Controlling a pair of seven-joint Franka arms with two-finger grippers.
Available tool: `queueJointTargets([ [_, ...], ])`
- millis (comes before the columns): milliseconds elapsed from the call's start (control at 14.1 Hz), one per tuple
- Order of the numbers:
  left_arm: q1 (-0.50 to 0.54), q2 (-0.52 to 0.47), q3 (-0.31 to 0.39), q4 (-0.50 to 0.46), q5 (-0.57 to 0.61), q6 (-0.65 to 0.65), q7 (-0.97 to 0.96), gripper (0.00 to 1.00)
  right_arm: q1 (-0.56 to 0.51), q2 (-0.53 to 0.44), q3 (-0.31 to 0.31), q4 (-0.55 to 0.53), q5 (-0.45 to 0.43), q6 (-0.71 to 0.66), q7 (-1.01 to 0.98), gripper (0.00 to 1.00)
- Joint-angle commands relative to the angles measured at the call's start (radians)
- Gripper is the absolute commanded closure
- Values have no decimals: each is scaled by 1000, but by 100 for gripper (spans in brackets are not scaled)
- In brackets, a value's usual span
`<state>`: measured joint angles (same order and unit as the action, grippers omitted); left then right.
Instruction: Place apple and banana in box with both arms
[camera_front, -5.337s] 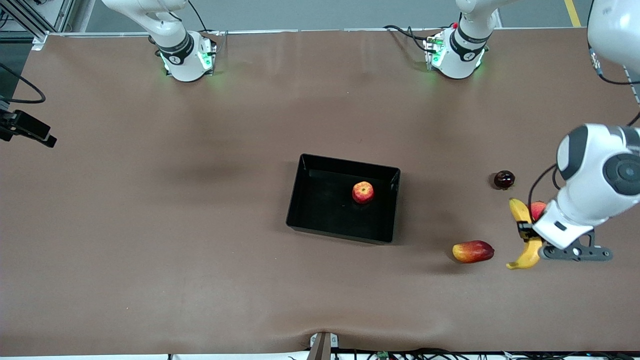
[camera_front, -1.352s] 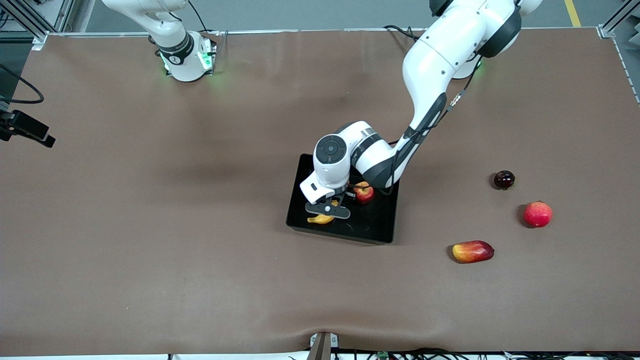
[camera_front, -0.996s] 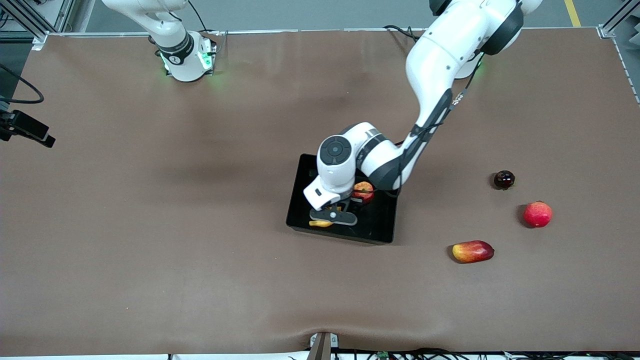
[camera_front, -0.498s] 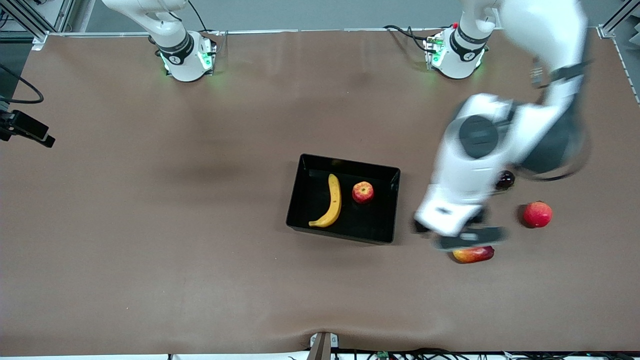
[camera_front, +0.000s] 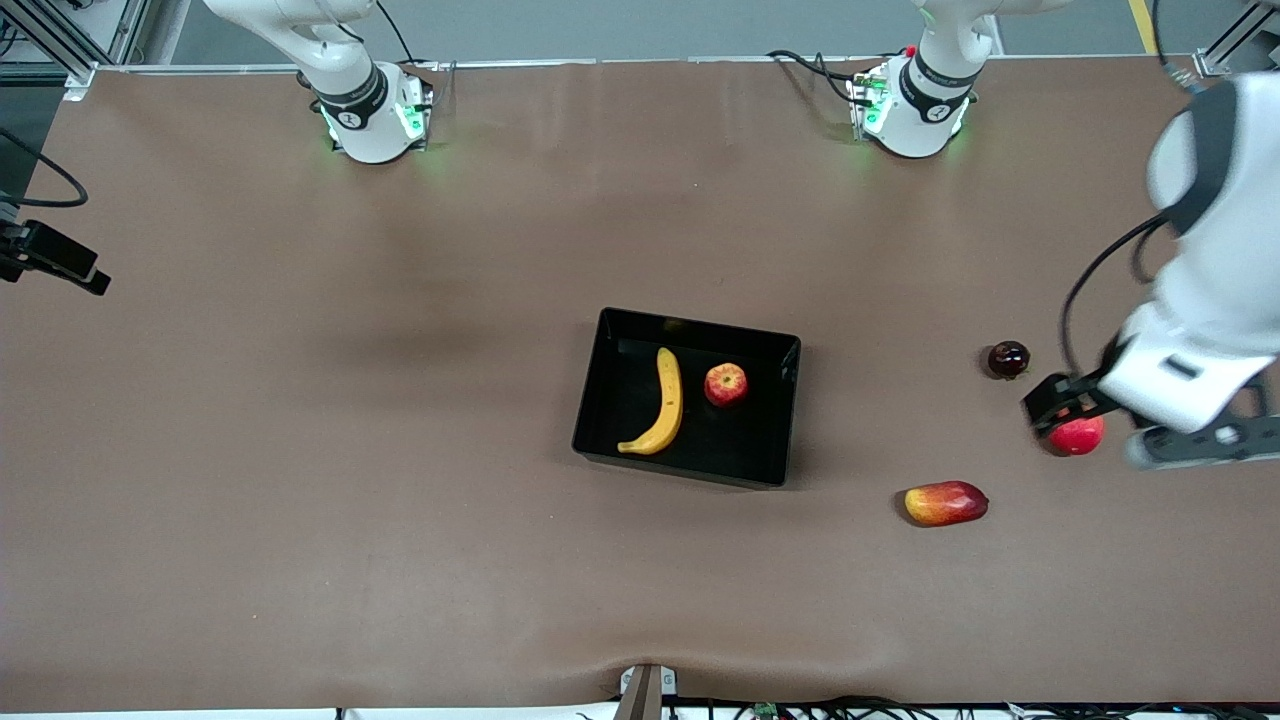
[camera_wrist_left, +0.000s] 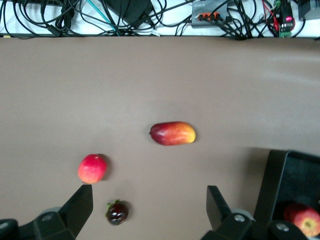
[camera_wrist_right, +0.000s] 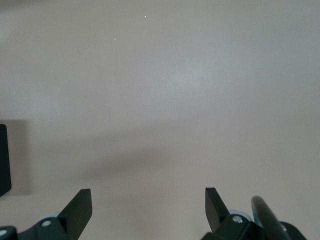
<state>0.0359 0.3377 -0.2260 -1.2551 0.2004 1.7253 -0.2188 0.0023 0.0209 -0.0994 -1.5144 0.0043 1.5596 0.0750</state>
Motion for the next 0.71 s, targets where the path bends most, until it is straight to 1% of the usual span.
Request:
queueJointTargets([
  [0,48,-139,5,-145,-93,-26,104,0,1,1,4,17,8,-13,6,0],
  [71,39,-199,54,-197,-122,-26,113,0,5,-1,6,17,6,-16,6,0],
  [142,32,-254,75,-260,-140,-26,113,0,5,-1,6,17,5,-19,6,0],
  [356,-25,-373,135,-387,-151,-32,115,0,4,-1,6,17,5,-18,6,0],
  [427,-39,-397,161,-414,-154,-32,113,0,4,-1,6,19,8,-18,6,0],
  [640,-33,-396,157,-417,-188,-33,93,0,8,1,7,33,8,-18,6,0],
])
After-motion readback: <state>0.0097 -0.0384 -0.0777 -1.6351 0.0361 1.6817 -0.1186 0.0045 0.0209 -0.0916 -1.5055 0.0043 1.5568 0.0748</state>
